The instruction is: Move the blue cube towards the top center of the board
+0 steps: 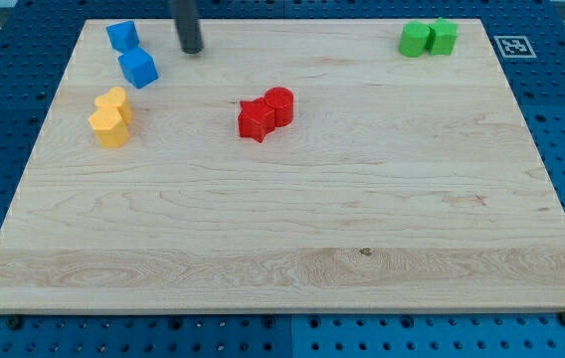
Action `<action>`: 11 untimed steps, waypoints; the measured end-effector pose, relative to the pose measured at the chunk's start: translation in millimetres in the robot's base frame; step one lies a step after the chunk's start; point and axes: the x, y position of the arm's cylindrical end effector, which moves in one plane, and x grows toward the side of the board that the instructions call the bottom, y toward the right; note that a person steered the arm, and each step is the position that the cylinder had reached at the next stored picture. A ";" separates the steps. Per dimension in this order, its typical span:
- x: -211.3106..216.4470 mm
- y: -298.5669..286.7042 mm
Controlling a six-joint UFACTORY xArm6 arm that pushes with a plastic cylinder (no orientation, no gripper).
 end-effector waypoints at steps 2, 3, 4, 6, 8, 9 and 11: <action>72.9 5.1; 75.7 -20.8; 84.0 -46.8; 92.5 -118.4; 46.8 -109.6; 31.7 -49.2; 25.4 43.8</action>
